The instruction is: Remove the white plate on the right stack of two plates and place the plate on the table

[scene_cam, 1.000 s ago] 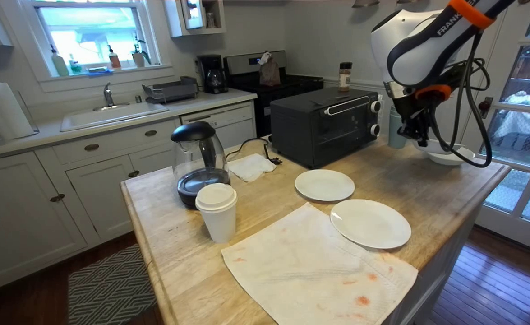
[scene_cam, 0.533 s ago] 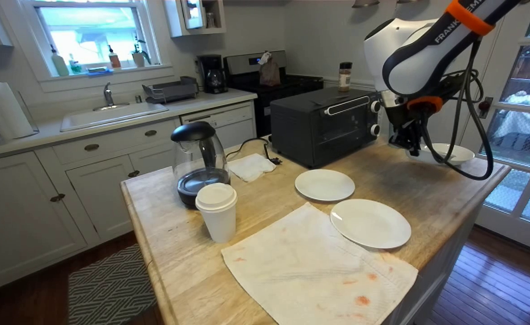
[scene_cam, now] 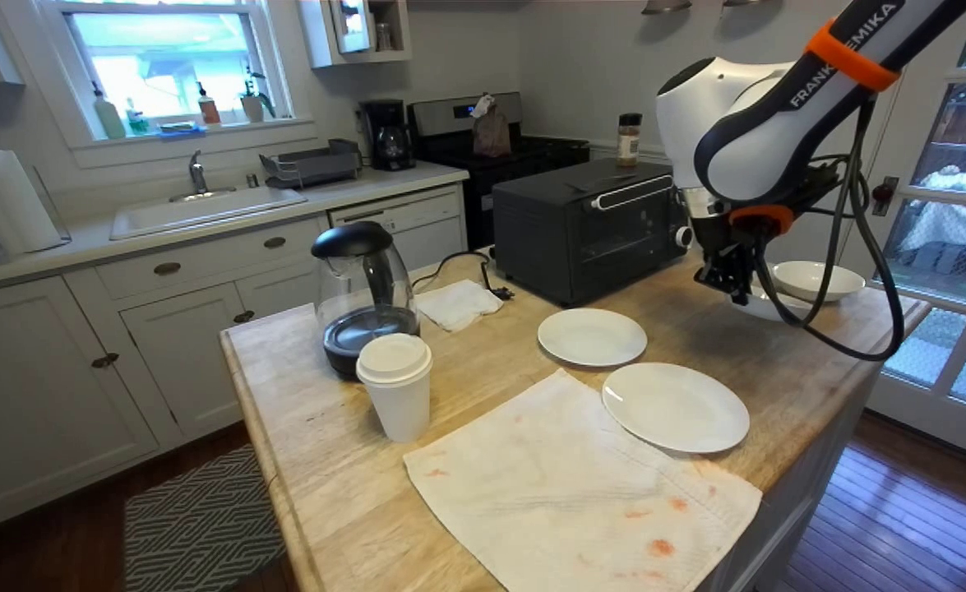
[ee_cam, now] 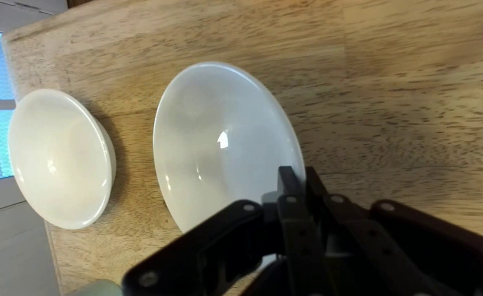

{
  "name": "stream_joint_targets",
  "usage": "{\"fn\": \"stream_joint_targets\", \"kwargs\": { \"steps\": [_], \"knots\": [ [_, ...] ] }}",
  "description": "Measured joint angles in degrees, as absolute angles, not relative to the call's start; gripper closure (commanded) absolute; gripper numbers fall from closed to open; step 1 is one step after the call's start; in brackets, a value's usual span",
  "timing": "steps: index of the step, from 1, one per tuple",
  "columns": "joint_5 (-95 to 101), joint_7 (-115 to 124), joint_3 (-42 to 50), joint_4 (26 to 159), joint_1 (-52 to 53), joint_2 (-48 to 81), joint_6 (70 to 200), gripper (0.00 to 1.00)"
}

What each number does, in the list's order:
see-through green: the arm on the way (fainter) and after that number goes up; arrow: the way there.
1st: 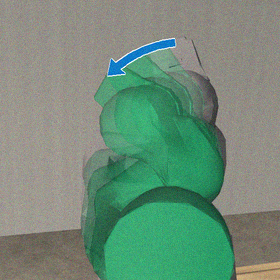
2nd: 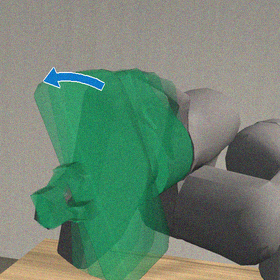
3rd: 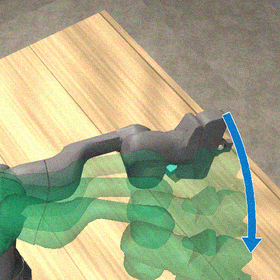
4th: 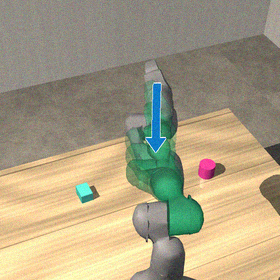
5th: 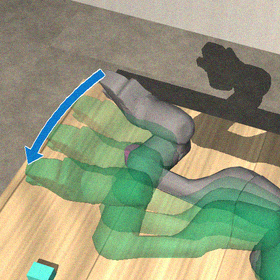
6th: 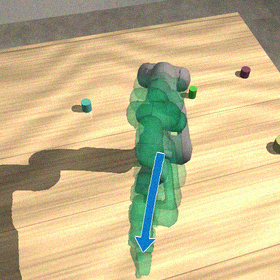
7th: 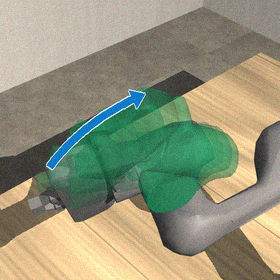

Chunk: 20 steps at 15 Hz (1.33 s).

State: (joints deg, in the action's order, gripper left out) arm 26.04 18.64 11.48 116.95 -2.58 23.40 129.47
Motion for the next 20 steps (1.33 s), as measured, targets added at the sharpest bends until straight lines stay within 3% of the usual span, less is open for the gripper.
{"fn": "stream_joint_targets", "kwargs": {
  "steps": [11, 13, 14, 17, 19, 20],
  "knots": [
    [28.3, 23.3, 13.1, 118.4, -1.2, 24.7, 134.1, 0.98],
    [28.3, 23.4, 13.2, 118.4, -1.2, 24.8, 134.2, 0.77],
    [28.4, 23.4, 13.2, 118.4, -1.2, 24.8, 134.2, 0.62],
    [28.4, 23.4, 13.2, 118.4, -1.1, 24.8, 134.3, 0.51],
    [28.4, 23.4, 13.2, 118.4, -1.0, 24.8, 134.5, 0.33],
    [28.4, 23.4, 13.2, 118.4, -1.0, 24.8, 134.5, 0.19]
  ]
}}
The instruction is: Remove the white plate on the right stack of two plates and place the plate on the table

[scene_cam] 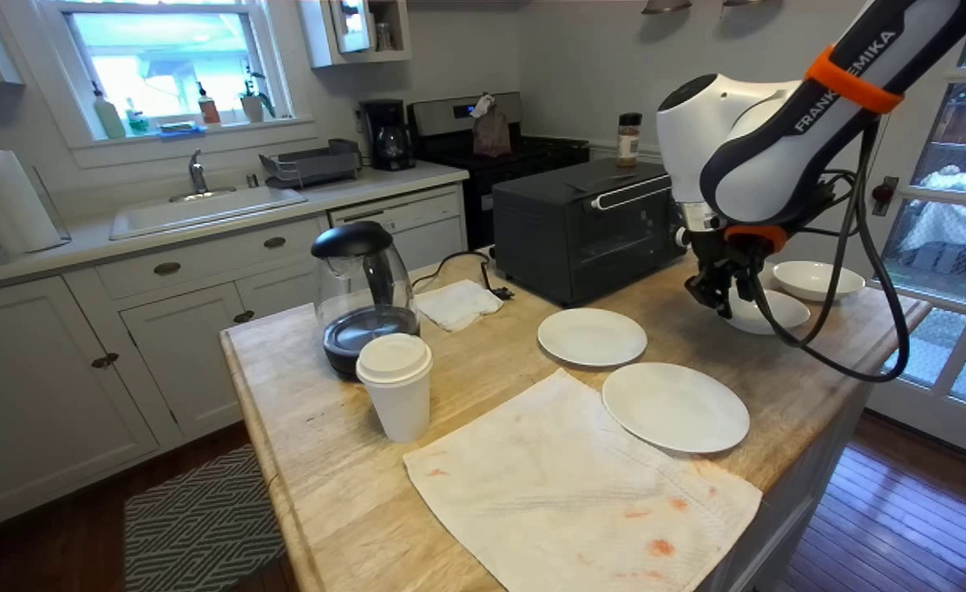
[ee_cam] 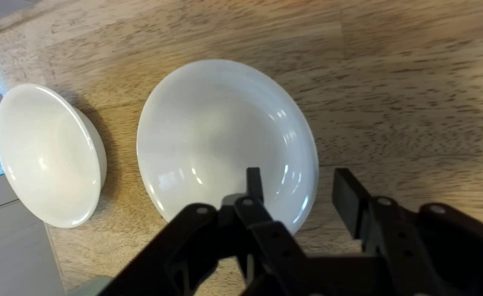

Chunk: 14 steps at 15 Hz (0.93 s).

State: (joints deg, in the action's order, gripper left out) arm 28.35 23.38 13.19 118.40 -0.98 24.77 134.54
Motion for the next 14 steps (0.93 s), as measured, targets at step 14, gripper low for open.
{"fn": "stream_joint_targets", "kwargs": {
  "steps": [14],
  "knots": [
    [14.1, 3.4, 11.6, 118.5, -7.2, 18.7, 132.6, 0.00]
  ]
}}
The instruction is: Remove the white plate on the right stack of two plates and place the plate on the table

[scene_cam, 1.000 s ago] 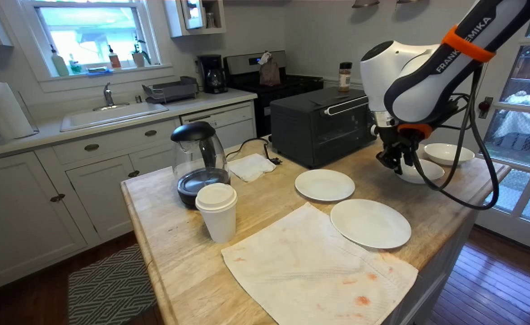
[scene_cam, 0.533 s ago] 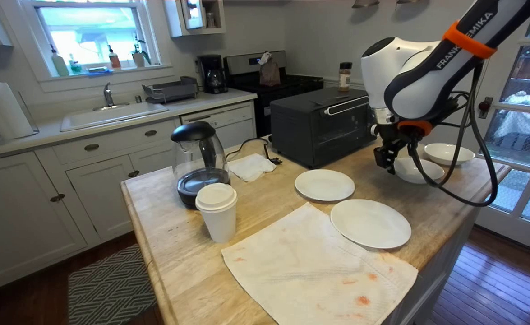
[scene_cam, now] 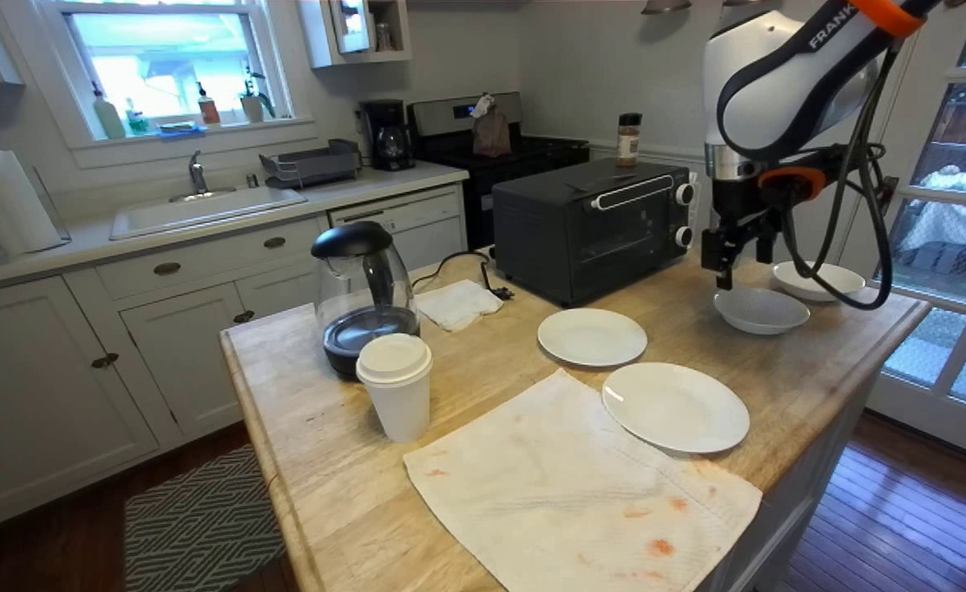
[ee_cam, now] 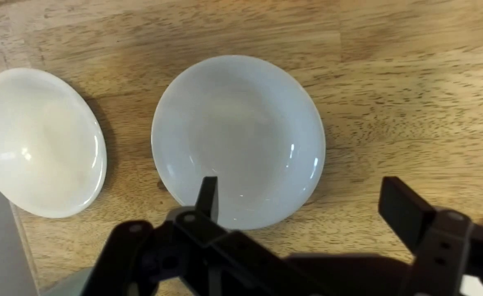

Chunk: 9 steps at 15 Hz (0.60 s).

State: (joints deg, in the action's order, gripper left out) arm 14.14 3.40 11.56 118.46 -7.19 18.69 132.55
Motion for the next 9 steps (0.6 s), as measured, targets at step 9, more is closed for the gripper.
{"fn": "stream_joint_targets", "kwargs": {
  "steps": [9],
  "knots": [
    [0.0, -13.3, 11.4, 118.3, -15.2, 13.0, 126.3, 0.00]
  ]
}}
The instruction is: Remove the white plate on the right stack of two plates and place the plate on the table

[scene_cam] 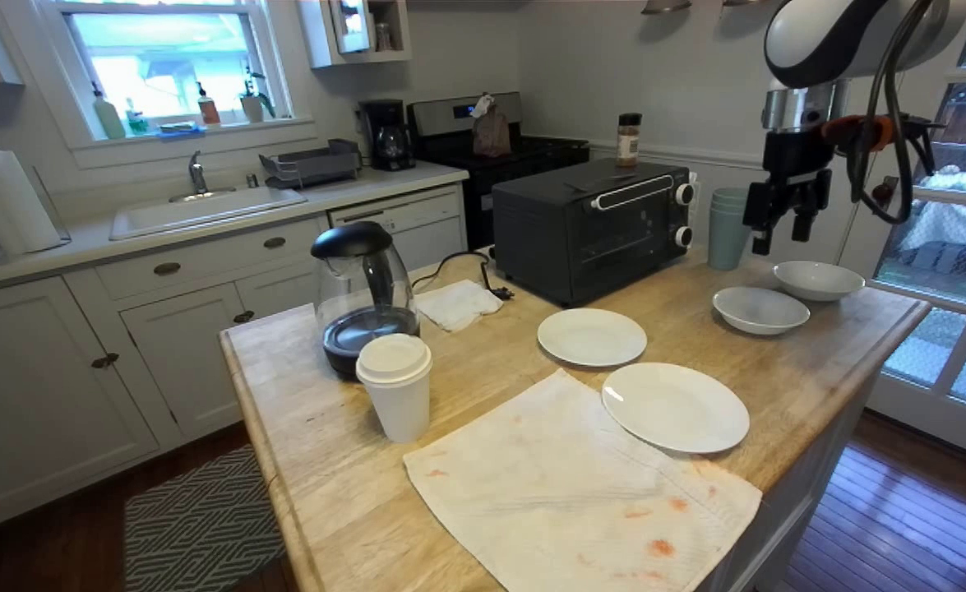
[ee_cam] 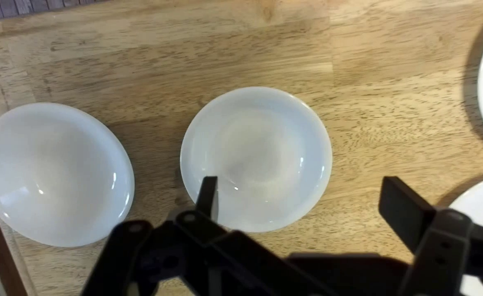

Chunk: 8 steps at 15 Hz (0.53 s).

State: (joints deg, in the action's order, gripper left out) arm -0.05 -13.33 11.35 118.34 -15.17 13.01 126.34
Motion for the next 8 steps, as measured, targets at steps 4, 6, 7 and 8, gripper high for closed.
{"fn": "stream_joint_targets", "kwargs": {
  "steps": [4, 6, 7, 8],
  "knots": [
    [-0.1, -14.2, 11.9, 118.4, -15.8, 12.3, 126.3, 0.00],
    [0.0, -14.5, 12.3, 118.4, -15.8, 11.9, 126.3, 0.00],
    [0.0, -14.6, 12.3, 118.4, -15.8, 11.6, 126.3, 0.00],
    [0.0, -14.6, 12.4, 118.4, -15.8, 11.3, 126.3, 0.00]
  ]
}}
